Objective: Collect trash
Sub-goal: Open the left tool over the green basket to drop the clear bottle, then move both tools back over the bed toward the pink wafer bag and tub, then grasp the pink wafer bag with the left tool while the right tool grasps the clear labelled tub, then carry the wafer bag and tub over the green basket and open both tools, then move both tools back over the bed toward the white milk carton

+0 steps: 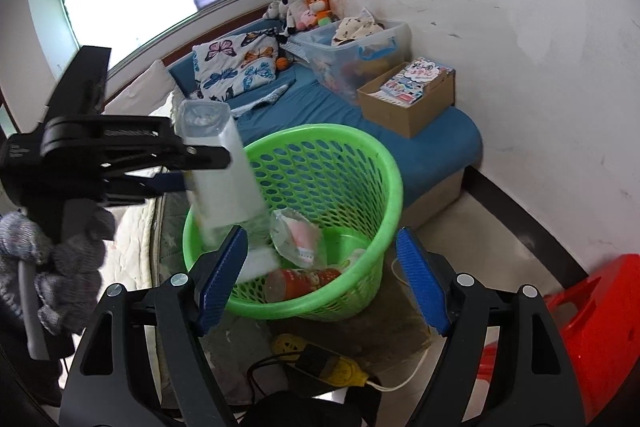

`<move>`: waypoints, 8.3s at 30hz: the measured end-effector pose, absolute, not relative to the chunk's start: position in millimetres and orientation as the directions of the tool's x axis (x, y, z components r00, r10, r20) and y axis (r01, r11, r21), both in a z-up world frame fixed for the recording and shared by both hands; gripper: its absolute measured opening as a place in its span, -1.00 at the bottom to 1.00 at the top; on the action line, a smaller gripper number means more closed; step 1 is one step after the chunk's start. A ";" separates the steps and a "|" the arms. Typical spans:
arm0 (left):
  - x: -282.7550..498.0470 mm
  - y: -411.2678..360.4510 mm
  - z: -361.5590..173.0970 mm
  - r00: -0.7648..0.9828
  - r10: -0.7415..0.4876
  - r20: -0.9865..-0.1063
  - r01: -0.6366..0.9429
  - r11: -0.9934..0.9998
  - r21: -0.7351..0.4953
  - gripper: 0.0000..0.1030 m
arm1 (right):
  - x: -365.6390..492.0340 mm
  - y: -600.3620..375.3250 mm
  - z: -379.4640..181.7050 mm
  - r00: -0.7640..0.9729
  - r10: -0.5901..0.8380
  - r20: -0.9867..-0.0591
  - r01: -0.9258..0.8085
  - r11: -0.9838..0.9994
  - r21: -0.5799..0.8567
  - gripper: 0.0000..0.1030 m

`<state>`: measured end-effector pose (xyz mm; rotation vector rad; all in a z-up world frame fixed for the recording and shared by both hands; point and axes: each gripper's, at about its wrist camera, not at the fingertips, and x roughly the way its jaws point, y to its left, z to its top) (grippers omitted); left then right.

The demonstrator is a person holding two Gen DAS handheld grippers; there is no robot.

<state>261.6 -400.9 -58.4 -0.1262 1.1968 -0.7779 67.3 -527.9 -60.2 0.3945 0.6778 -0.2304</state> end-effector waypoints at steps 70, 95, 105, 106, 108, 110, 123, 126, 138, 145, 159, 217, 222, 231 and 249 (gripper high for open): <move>313.9 -20.4 -8.4 0.572 -0.272 -0.774 0.187 0.962 -0.199 0.27 | 278.1 -236.1 -66.7 0.592 0.275 -0.757 -0.242 0.957 0.159 0.62; 358.3 -62.9 -21.5 0.558 -0.326 -0.763 0.489 0.872 -0.014 0.74 | 286.7 -239.9 -74.3 0.587 0.300 -0.752 -0.242 0.951 0.190 0.27; 367.1 -74.4 -31.8 0.539 -0.311 -0.783 0.547 0.836 0.045 0.75 | 278.2 -242.4 -67.2 0.594 0.304 -0.745 -0.236 0.951 0.199 0.27; 368.4 -74.7 -32.7 0.535 -0.313 -0.785 0.551 0.833 0.044 0.75 | 277.8 -243.4 -66.6 0.595 0.305 -0.744 -0.235 0.951 0.201 0.27; 369.8 -75.4 -35.1 0.528 -0.314 -0.789 0.559 0.828 0.046 0.74 | 275.8 -244.3 -65.5 0.597 0.305 -0.742 -0.233 0.951 0.204 0.27; 369.7 -76.9 -37.5 0.528 -0.303 -0.794 0.564 0.824 0.061 0.66 | 273.6 -244.9 -64.3 0.599 0.306 -0.740 -0.233 0.951 0.205 0.27; 353.0 -78.1 -28.0 0.550 -0.326 -0.769 0.572 0.818 0.063 -0.19 | 258.5 -254.8 -57.5 0.623 0.306 -0.720 -0.211 0.952 0.223 0.27; 348.0 -76.5 -24.0 0.558 -0.322 -0.765 0.556 0.829 0.057 -0.45 | 253.2 -258.5 -55.3 0.629 0.305 -0.714 -0.205 0.952 0.226 0.27; 314.2 -83.1 -7.5 0.585 -0.305 -0.752 0.515 0.856 0.053 -0.58 | 221.6 -286.4 -39.9 0.671 0.279 -0.687 -0.164 0.959 0.230 0.27; 290.5 -109.8 3.6 0.581 -0.335 -0.742 0.543 0.839 0.046 -0.58 | 199.7 -328.2 -38.6 0.692 0.222 -0.687 -0.085 0.970 0.227 0.27; 261.6 -193.9 8.7 0.529 -0.398 -0.750 0.625 0.780 0.027 -0.58 | 165.2 -438.1 -55.5 0.683 0.035 -0.730 0.132 0.976 0.171 0.28; 235.3 -263.8 -3.3 0.505 -0.387 -0.771 0.585 0.811 -0.023 0.16 | 97.1 -466.1 -31.7 0.758 0.054 -0.650 0.148 0.956 0.252 0.62; 234.8 -227.7 2.6 0.549 -0.353 -0.758 0.532 0.847 -0.010 0.18 | 107.6 -446.6 -25.1 0.760 0.088 -0.644 0.101 0.963 0.251 0.63; 255.6 -162.2 2.5 0.605 -0.260 -0.752 0.434 0.900 0.038 0.24 | 129.5 -408.2 -17.5 0.755 0.145 -0.640 0.021 0.969 0.245 0.65; 316.8 -103.7 -22.3 0.583 -0.207 -0.785 0.456 0.883 0.106 0.74 | 171.3 -350.9 -18.4 0.716 0.220 -0.663 -0.082 0.969 0.234 0.65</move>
